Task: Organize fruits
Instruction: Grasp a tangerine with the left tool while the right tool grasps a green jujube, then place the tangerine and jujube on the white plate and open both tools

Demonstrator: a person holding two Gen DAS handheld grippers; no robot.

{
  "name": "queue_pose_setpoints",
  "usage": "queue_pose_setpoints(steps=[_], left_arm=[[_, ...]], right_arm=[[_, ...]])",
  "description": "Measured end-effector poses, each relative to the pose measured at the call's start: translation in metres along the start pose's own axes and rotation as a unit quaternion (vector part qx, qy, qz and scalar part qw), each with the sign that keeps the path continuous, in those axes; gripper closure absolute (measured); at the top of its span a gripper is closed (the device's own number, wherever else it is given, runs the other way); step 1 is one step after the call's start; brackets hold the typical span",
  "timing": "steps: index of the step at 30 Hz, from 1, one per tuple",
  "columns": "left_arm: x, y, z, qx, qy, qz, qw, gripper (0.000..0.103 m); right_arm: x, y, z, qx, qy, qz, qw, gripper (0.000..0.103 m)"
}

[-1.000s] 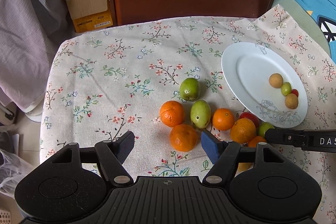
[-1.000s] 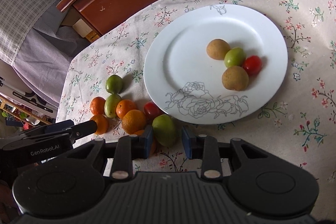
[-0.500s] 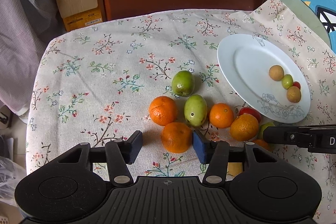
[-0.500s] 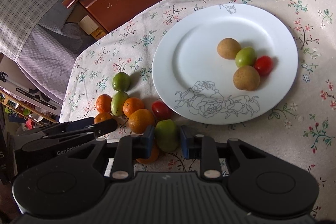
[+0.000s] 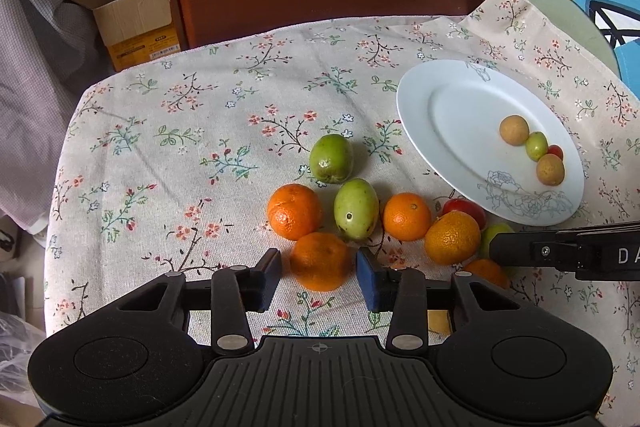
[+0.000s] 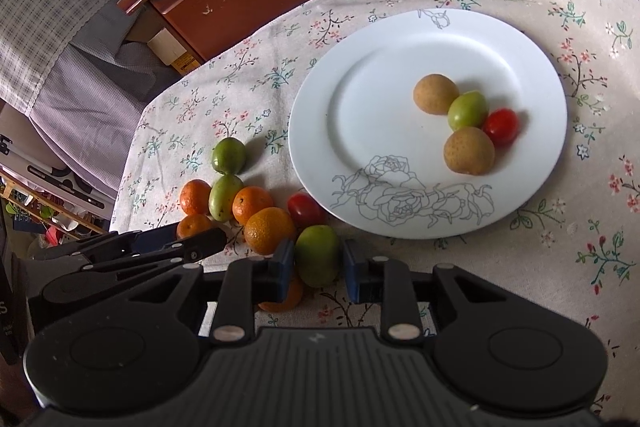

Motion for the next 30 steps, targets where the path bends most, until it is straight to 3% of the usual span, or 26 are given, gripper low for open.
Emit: queue_pose_setpoints(steps=[13, 20, 30], left_arm=[[0.000, -0.005, 0.001, 0.007, -0.007, 0.007, 0.9999, 0.074], [-0.008, -0.020, 0.003, 0.011, -0.007, 0.027, 0.9996, 0.074], [-0.025, -0.041, 0.013, 0.020, -0.001, 0.067, 0.9975, 0.074]], right_arm=[[-0.001, -0.004, 0.000, -0.001, -0.001, 0.006, 1.000, 0.077], [-0.004, -0.009, -0.003, -0.007, -0.006, 0.012, 1.000, 0.077], [-0.024, -0.032, -0.010, -0.024, -0.016, 0.054, 0.998, 0.077]])
Point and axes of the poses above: each gripper's, at about its wrist camera, not at the fingertips, and y roughly the way its jaws point, z to its right, x to its underside, the point moved 4 cm from there along y, roughly the way its jaws point
